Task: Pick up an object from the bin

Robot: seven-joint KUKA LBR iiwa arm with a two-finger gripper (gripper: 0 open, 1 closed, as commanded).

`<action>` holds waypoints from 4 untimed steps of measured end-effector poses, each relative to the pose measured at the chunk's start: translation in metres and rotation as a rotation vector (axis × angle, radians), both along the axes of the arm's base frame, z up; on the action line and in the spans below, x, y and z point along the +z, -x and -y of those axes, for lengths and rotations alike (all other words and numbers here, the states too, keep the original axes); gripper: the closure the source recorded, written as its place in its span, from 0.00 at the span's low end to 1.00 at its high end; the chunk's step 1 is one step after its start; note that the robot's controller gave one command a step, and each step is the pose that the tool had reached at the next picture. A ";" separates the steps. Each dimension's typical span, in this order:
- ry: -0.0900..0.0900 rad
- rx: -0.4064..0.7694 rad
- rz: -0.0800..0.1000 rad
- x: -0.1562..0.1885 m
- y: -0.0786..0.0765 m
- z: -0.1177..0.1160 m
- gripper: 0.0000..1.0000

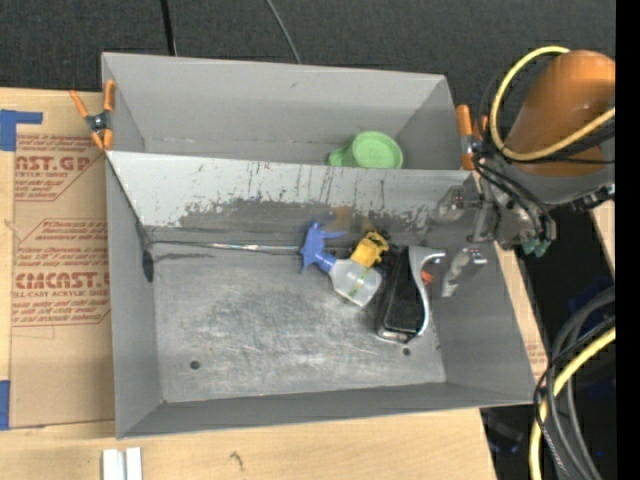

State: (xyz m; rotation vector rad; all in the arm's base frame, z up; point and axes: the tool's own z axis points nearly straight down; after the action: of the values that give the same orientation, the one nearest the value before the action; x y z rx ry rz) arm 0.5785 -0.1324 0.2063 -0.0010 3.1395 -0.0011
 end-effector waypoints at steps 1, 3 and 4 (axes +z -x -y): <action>0.003 0.255 0.008 -0.051 -0.006 0.000 0.00; 0.000 0.649 0.001 -0.062 -0.012 -0.005 0.00; 0.019 0.775 0.025 -0.112 -0.021 -0.001 0.00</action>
Offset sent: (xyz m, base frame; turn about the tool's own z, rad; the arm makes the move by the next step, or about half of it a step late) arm 0.0155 0.0096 -0.0553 -0.4744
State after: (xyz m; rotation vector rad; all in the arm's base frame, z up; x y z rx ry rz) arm 0.5992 -0.1316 0.0942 -1.1787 2.8830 -0.0287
